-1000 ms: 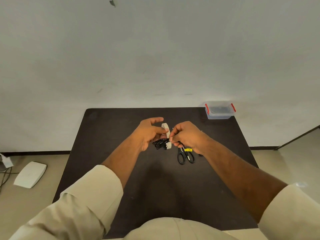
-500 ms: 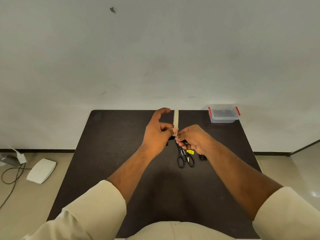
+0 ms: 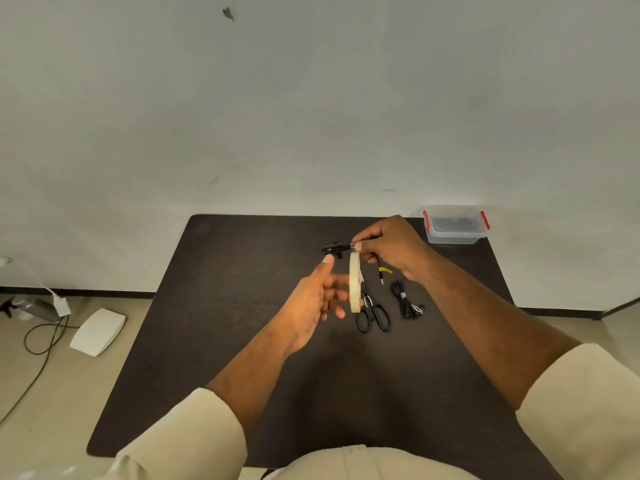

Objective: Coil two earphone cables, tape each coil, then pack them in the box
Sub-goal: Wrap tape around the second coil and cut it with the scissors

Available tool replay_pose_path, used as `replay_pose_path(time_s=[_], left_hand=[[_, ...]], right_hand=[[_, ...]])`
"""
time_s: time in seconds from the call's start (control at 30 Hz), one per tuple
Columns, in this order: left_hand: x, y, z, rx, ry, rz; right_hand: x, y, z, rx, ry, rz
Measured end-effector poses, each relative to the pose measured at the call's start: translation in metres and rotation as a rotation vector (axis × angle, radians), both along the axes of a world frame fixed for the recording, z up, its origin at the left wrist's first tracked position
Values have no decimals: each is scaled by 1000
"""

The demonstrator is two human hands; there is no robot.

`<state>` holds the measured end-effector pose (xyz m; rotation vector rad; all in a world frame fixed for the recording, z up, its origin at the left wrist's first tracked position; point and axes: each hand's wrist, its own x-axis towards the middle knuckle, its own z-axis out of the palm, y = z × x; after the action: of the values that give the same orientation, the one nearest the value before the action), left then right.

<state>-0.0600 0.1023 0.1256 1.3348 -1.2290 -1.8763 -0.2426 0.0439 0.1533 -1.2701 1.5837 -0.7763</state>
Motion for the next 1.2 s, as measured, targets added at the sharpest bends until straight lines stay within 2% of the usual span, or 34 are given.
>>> replay_pose_path(time_s=[0.1, 0.2, 0.33, 0.4, 0.47, 0.57, 0.63, 0.73, 0.87, 1.1, 1.2], left_hand=[[-5, -6, 0, -23, -98, 13], [-10, -8, 3, -133, -202, 193], [-1, -16, 10, -633, -588, 376], [5, -23, 25, -874, -638, 463], [9, -35, 39, -1018, -651, 336], [10, -53, 53, -952, -784, -62], [11, -56, 58, -905, -795, -156], [12, -58, 65, -882, -819, -210], [8, -59, 75, -905, -862, -198], [9, -60, 85, -634, -524, -207], [9, -64, 85, -577, -489, -122]], right_hand=[[-5, -3, 6, -60, 95, 100], [-8, -3, 12, -82, 55, 142], [-9, -1, 17, -103, 26, 216], [-7, 1, 18, -141, -3, 252], [-4, 3, 18, -215, -38, 256], [5, 8, 16, -372, -19, 208], [9, 11, 15, -497, 35, 204], [10, 13, 13, -639, 112, 216], [7, 13, 16, -703, 169, 242], [1, 13, 18, -796, 326, 362], [-4, 12, 12, -861, 505, 195]])
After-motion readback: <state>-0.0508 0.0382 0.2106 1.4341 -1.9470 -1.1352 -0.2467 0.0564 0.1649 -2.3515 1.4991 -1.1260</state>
